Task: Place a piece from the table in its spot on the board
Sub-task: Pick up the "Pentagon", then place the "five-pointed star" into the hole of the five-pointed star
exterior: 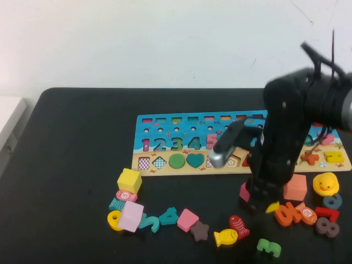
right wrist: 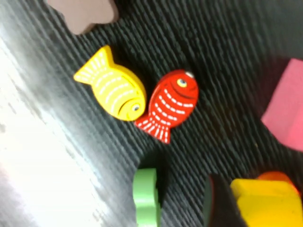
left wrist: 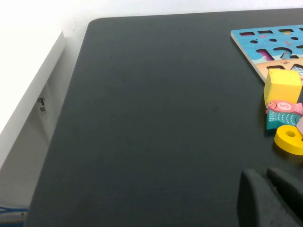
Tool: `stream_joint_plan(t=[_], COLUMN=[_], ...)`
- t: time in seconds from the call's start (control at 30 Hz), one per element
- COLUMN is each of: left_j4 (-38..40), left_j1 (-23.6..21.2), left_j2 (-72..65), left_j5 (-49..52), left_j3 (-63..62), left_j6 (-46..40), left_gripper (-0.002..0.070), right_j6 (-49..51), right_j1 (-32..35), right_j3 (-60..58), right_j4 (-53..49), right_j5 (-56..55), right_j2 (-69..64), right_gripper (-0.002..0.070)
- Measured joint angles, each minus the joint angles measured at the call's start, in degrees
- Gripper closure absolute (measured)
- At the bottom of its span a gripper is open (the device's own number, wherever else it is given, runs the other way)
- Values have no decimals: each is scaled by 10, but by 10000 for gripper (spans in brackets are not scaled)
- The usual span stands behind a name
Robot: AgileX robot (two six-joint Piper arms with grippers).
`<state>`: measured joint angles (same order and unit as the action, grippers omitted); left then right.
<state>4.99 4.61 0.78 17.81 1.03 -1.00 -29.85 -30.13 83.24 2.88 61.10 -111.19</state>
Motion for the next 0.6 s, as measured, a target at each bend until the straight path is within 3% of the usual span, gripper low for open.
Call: stream_joint_plan(t=[0.17,0.4,0.6], left_j4=[0,0,0], left_j1=[0,0,0], left_j2=[0,0,0], left_j5=[0,0,0], left_j3=[0,0,0], left_j6=[0,0,0], left_gripper=[678,678,678], right_j6=[40,91,145], right_j1=[0,0,0], right_j3=[63,120,207], right_j4=[-1,-4,-49], right_j5=[38,-12,-3], right_j2=[-1,-7,-91], right_gripper=[327,327,327])
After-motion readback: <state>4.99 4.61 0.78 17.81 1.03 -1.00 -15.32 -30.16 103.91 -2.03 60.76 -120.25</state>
